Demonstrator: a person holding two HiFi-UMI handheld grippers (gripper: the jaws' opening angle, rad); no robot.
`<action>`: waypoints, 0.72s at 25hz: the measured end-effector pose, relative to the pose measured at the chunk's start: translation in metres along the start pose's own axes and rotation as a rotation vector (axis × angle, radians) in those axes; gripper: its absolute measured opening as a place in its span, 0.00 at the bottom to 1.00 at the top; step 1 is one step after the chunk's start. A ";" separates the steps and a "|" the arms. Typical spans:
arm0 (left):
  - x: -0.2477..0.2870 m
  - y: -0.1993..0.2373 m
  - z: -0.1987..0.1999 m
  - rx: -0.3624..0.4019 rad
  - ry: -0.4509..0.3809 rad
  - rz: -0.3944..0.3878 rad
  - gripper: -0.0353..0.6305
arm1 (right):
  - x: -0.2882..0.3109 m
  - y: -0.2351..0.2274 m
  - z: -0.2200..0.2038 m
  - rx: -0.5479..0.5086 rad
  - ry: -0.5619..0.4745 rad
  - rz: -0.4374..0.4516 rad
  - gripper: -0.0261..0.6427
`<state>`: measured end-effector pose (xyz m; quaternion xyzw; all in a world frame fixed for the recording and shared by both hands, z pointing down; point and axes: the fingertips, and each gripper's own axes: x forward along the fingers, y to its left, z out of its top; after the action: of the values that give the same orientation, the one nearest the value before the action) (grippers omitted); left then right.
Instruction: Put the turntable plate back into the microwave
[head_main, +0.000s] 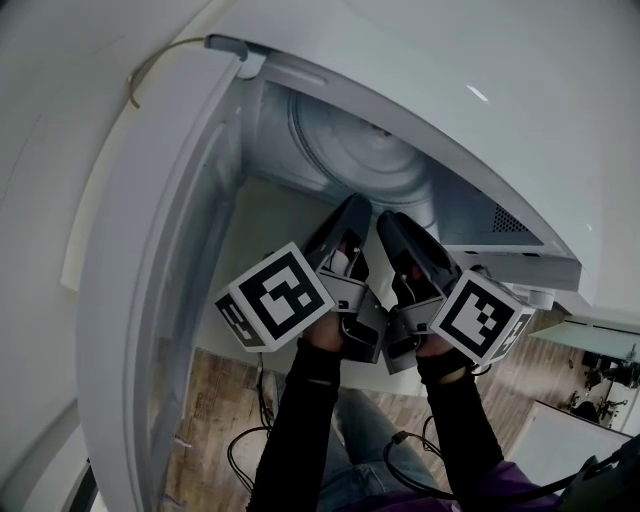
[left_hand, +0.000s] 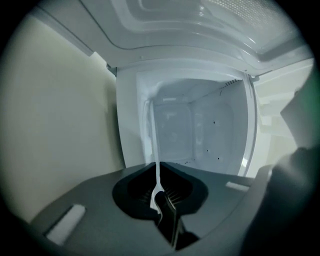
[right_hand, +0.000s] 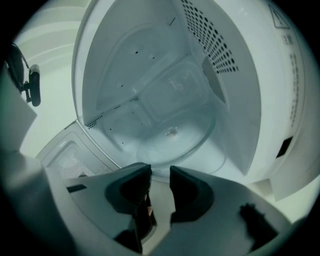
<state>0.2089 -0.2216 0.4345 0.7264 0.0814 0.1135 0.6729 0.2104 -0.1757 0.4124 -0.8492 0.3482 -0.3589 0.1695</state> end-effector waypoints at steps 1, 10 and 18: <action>-0.001 0.000 0.001 0.005 -0.008 0.007 0.10 | -0.002 -0.001 -0.001 -0.006 0.002 -0.007 0.23; -0.005 0.005 0.001 0.022 -0.017 0.173 0.10 | -0.022 0.007 0.013 -0.034 -0.027 -0.003 0.23; -0.014 0.011 0.003 0.075 0.004 0.318 0.10 | -0.041 0.016 0.019 -0.006 -0.049 0.030 0.23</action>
<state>0.1961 -0.2296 0.4447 0.7544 -0.0290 0.2171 0.6187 0.1962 -0.1566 0.3703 -0.8529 0.3577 -0.3345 0.1808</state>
